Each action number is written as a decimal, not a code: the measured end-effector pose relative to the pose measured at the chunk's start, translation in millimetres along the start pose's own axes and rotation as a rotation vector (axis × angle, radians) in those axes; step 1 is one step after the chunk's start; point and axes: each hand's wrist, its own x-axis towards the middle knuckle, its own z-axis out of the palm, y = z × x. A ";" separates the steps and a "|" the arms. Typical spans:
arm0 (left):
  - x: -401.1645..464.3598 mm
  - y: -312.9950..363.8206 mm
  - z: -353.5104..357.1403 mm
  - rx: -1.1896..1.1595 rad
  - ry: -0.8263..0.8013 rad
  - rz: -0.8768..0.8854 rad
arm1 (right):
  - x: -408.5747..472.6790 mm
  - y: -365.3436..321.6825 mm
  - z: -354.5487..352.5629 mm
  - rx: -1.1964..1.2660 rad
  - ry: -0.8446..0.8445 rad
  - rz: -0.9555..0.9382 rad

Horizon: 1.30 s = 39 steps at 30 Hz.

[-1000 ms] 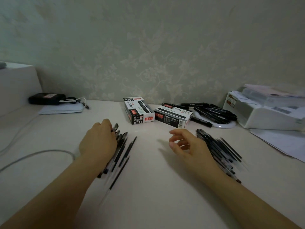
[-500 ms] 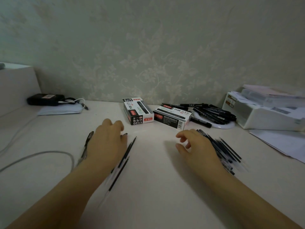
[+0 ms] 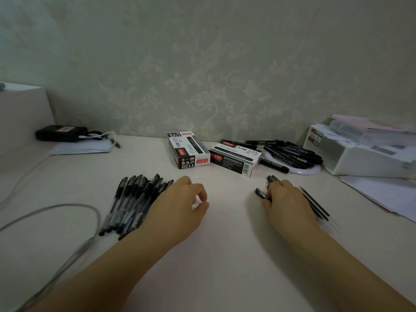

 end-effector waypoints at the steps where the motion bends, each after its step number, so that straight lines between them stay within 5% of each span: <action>1: 0.1 0.0 0.2 -0.003 -0.003 0.002 | 0.2 0.1 0.3 -0.011 -0.011 -0.001; 9: 0.7 -2.2 4.7 -0.015 -0.014 0.031 | 1.4 -3.4 1.4 0.121 -0.061 -0.064; 16: 2.7 -1.6 6.6 -0.094 0.013 0.050 | -5.4 -28.5 -4.8 1.150 -0.242 0.056; 22: 2.5 3.9 4.5 -0.120 0.012 0.095 | -12.4 -37.5 -5.5 1.631 -0.463 0.145; 26: 2.0 5.4 5.0 -0.188 -0.041 0.143 | -15.2 -40.3 -3.6 1.676 -0.495 0.057; 30: 2.3 6.0 8.5 -0.194 -0.084 0.198 | -15.7 -37.7 -0.2 1.458 -0.421 -0.031; 39: 6.9 7.2 2.4 0.140 -0.009 0.273 | -11.4 -34.9 -1.1 1.486 -0.424 -0.123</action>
